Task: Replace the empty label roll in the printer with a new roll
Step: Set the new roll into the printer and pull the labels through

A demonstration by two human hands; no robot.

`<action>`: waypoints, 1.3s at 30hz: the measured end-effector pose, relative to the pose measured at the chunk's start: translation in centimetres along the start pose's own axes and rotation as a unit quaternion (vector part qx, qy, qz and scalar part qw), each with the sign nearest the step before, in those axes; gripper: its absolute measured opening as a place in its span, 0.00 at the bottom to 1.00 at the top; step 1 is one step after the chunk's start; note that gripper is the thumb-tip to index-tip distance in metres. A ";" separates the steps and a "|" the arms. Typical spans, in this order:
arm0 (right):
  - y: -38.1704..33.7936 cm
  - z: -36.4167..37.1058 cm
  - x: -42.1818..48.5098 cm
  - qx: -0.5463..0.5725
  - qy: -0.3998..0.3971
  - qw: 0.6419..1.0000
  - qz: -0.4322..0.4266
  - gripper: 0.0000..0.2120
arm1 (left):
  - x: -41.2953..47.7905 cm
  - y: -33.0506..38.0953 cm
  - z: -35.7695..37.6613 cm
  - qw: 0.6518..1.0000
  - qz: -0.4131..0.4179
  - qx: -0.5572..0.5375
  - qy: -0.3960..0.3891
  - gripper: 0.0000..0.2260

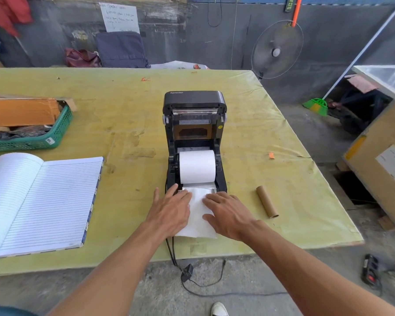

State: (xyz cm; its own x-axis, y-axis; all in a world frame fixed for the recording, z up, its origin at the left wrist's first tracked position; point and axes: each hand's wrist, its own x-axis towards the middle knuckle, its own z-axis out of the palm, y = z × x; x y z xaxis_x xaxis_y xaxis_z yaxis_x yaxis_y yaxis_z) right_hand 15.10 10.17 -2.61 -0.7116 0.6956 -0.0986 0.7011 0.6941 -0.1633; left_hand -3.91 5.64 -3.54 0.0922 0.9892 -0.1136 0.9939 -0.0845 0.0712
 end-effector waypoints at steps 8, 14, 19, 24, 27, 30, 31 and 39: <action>-0.2 -0.1 0.5 -0.013 -0.010 1.000 0.001 0.20 | 2.1 -0.7 -0.9 0.998 -0.021 0.044 -0.049 0.22; -0.4 0.0 0.0 -0.003 -0.040 0.997 -0.060 0.33 | 0.4 -1.4 0.2 1.000 0.006 0.022 0.016 0.23; -0.6 0.4 0.2 -0.058 -0.105 0.989 -0.089 0.50 | -1.1 -2.2 1.3 0.994 0.104 0.021 0.031 0.28; -0.1 0.1 0.2 -0.106 -0.117 0.981 -0.112 0.47 | -2.5 -3.3 1.6 0.986 0.157 0.052 0.026 0.35; -0.1 -0.4 0.5 -0.072 -0.099 0.987 -0.107 0.37 | -2.6 -3.1 1.4 0.982 0.165 0.076 0.049 0.36; 0.1 -0.8 0.8 -0.054 -0.104 0.989 -0.094 0.36 | -2.6 -2.5 0.9 0.981 0.155 0.076 0.084 0.33; 0.3 -0.9 0.8 -0.051 -0.105 0.989 -0.088 0.35 | -2.7 -2.5 0.8 0.981 0.154 0.074 0.094 0.31; 0.8 -1.1 0.7 -0.035 -0.086 0.991 -0.093 0.35 | -3.7 -2.1 1.0 0.978 0.155 0.064 0.124 0.23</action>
State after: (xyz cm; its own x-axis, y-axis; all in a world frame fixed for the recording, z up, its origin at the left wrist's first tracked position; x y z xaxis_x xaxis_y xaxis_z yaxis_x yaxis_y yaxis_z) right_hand 15.22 11.41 -1.75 -0.8213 0.5172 -0.2409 0.5548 0.8223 -0.1262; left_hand -6.29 2.04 -4.24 0.3884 0.9111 0.1382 0.9215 -0.3835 -0.0614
